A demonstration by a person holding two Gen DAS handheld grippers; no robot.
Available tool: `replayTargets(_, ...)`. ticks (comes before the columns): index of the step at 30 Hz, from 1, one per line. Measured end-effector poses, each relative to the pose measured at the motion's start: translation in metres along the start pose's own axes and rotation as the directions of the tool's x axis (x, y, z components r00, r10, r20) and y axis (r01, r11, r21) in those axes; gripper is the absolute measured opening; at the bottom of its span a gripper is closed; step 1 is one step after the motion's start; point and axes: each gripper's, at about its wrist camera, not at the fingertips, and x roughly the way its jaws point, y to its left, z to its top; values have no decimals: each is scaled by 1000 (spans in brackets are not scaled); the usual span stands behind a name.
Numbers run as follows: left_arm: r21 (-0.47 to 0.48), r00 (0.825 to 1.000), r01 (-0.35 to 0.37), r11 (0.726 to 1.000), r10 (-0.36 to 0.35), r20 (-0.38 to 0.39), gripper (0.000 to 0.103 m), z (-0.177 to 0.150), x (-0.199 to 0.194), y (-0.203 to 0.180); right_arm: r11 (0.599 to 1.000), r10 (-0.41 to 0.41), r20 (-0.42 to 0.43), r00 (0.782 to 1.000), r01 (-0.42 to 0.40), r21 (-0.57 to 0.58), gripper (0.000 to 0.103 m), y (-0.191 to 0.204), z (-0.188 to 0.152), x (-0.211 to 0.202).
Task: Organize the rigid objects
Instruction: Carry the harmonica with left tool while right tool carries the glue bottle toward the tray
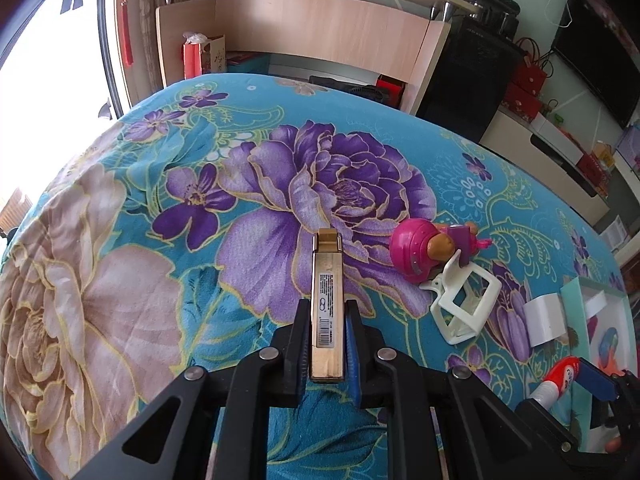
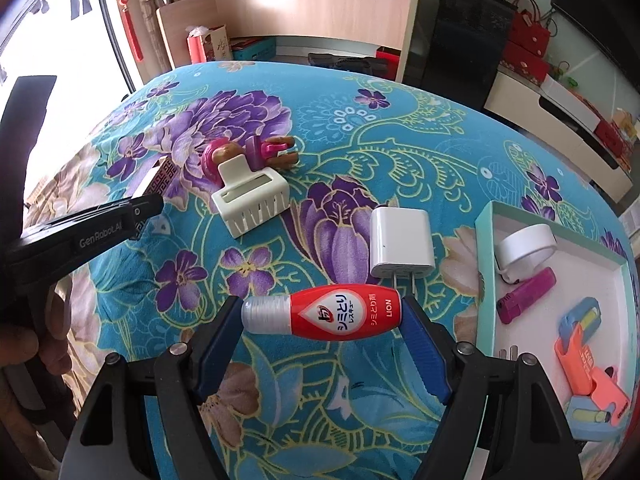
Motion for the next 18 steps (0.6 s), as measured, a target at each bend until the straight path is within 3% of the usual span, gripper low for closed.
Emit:
replayTargets(11,45,995,53,998,-57,82,17,4,-36,-25,993,-63,82,995,54,108,79,-18,5,-22)
replayTargets(18,133,987,102,986,-117,110,17,3,-52,-66,964,-159,104,982,131,232,79,-64,-3,-38)
